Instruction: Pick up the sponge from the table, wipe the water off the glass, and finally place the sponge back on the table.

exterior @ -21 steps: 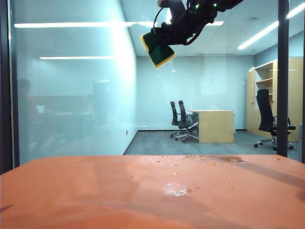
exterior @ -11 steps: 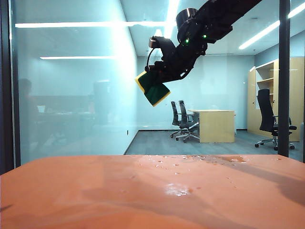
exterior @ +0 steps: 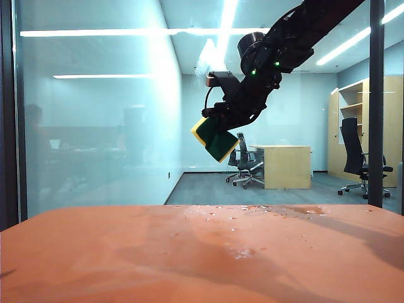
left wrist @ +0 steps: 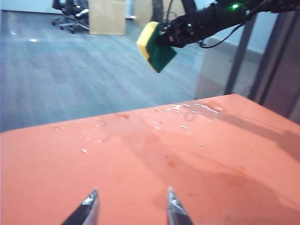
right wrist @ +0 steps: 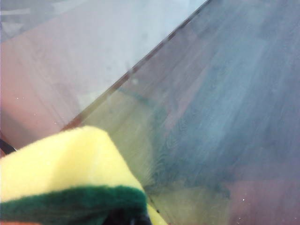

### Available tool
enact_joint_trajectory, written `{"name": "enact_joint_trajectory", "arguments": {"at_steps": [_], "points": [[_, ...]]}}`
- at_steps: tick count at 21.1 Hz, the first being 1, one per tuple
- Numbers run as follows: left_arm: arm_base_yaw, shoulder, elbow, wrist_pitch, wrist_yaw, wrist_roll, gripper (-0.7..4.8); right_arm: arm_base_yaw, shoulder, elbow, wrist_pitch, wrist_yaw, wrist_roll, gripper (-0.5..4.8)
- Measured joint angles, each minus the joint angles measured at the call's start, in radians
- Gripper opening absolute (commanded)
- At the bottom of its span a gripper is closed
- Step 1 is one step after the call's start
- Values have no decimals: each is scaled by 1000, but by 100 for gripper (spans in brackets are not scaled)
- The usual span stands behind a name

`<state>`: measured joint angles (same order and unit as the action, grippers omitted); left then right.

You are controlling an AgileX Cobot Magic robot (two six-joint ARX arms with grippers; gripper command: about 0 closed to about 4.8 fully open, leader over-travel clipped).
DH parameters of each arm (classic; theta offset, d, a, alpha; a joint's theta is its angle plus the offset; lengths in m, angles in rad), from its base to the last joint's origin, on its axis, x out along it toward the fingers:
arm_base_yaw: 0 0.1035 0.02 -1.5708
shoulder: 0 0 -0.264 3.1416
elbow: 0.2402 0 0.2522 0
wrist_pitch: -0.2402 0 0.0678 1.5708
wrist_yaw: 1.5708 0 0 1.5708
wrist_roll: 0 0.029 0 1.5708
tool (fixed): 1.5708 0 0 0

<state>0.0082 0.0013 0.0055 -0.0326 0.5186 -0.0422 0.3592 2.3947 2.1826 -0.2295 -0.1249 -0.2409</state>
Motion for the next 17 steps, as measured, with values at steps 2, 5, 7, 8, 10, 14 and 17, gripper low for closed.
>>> {"name": "enact_joint_trajectory", "arguments": {"at_steps": [2, 5, 7, 8, 10, 14, 17], "points": [[0, 0, 0, 0, -7, 3, 183, 0, -4, 0, -1, 1, 0, -9], [0, 0, 0, -3, -7, 4, 183, -1, -17, -1, -3, 5, 0, -9], [0, 0, 0, -6, -7, 4, 183, -1, -37, -1, -4, 10, 0, -9], [0, 0, 0, -6, -7, 4, 183, -2, -47, -1, -1, 11, 0, -9], [0, 0, 0, -6, -7, 4, 183, -2, -66, -1, 7, 13, 0, -9], [0, 0, 0, -6, -7, 4, 183, -1, -111, -1, 28, 20, 0, -9], [0, 0, 0, -6, -7, 4, 183, 0, -167, 1, 74, 27, 0, -9]]}}
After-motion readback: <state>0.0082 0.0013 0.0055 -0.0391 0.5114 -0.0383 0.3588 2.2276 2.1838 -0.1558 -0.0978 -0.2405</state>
